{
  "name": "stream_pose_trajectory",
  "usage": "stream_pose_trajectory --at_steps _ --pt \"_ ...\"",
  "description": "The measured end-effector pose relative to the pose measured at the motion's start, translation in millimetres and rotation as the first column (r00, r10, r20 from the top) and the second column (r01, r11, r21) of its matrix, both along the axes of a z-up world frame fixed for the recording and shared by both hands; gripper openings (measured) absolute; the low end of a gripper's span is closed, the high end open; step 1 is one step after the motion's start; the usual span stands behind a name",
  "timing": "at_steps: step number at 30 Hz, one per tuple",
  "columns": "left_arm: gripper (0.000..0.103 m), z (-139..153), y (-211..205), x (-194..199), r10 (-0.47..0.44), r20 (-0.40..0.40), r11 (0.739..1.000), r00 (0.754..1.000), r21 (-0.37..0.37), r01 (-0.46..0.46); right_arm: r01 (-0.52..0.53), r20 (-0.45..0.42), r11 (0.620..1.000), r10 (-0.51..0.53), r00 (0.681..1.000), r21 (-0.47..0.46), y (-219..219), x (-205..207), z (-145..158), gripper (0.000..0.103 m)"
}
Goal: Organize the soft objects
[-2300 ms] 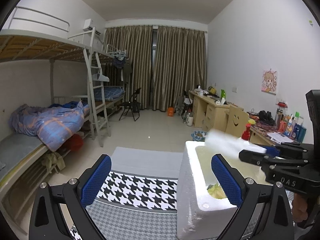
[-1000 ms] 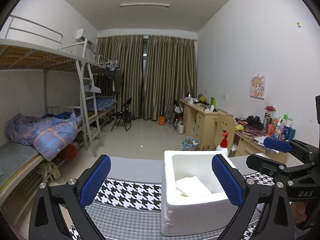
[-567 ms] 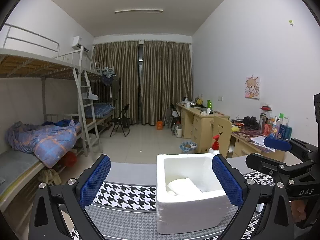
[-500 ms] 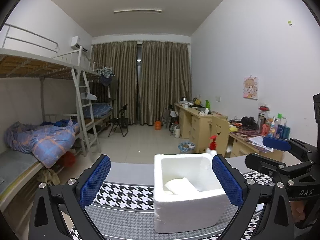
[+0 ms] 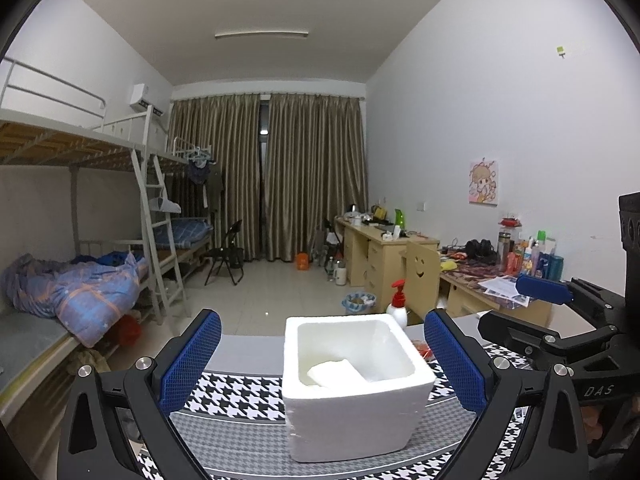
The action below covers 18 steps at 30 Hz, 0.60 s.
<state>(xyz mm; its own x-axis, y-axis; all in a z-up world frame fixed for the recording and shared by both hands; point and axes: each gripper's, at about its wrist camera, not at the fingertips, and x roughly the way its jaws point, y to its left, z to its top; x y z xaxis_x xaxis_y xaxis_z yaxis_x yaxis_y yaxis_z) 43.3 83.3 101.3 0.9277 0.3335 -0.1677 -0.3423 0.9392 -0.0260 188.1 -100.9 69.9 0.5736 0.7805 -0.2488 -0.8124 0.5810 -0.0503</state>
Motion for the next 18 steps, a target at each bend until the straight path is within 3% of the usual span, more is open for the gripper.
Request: stream_pose_trajectory --at_steps 18 --pt "0.102 3.6 -25.9 -13.7 -0.038 0.010 0.999 0.999 0.024 0.038 0.050 0.004 0.998 -0.050 0.999 0.041 -33.1 -19.5 -0.8 0.096"
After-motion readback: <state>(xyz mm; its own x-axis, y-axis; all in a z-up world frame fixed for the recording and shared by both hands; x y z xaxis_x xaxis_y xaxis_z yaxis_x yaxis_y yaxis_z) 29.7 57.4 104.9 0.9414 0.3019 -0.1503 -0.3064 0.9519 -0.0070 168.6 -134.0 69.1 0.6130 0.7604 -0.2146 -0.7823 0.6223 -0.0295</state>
